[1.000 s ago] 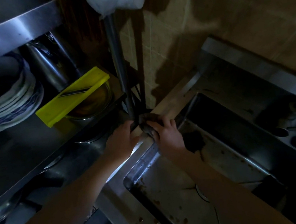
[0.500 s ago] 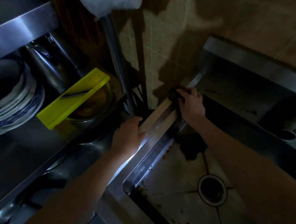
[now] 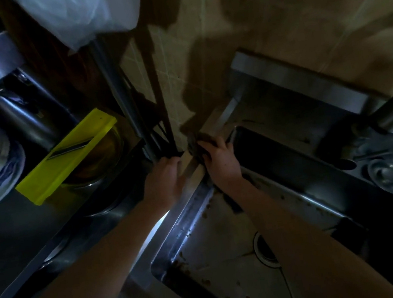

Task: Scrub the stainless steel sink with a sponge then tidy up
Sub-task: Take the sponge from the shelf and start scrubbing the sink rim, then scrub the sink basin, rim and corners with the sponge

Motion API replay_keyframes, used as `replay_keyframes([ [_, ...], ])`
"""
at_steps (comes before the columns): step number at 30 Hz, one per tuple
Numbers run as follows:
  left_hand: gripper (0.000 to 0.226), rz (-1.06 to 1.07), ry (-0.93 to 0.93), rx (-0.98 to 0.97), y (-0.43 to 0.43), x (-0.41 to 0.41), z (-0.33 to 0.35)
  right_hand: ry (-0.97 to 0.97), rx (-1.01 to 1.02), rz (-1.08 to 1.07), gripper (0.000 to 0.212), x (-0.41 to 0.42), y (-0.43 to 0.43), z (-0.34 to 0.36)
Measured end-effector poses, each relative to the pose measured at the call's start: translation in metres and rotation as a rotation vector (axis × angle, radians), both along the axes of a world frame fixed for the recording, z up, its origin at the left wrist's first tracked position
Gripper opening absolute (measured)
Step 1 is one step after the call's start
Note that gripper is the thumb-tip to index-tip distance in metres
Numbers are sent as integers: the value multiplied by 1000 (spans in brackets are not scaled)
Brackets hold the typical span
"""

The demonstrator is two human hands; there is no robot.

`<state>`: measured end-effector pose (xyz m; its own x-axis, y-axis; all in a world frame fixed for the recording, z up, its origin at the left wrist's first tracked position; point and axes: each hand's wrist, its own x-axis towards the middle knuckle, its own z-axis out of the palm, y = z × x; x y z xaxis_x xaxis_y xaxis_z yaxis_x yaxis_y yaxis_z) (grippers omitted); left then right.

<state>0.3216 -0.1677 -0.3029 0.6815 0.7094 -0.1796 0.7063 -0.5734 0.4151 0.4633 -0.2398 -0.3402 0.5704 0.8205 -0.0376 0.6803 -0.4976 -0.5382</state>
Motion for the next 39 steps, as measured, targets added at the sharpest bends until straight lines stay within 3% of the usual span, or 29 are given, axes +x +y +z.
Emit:
replay_keyframes([
  [9, 48, -77, -57, -61, 27, 28, -9, -9, -47, -177, 45, 49, 29, -2],
  [17, 50, -180, 18, -75, 50, 42, -15, 14, -74, -378, 45, 93, 54, 3],
  [26, 51, -276, -13, -116, 60, 76, -7, -23, -192, -591, 44, 110, 16, 6],
  [33, 47, -385, -14, -27, 66, 106, -14, -51, -194, -703, 42, 119, -32, 6],
  [39, 34, -470, 2, 55, 73, 109, -18, -51, -200, -710, 43, 118, -15, 6],
])
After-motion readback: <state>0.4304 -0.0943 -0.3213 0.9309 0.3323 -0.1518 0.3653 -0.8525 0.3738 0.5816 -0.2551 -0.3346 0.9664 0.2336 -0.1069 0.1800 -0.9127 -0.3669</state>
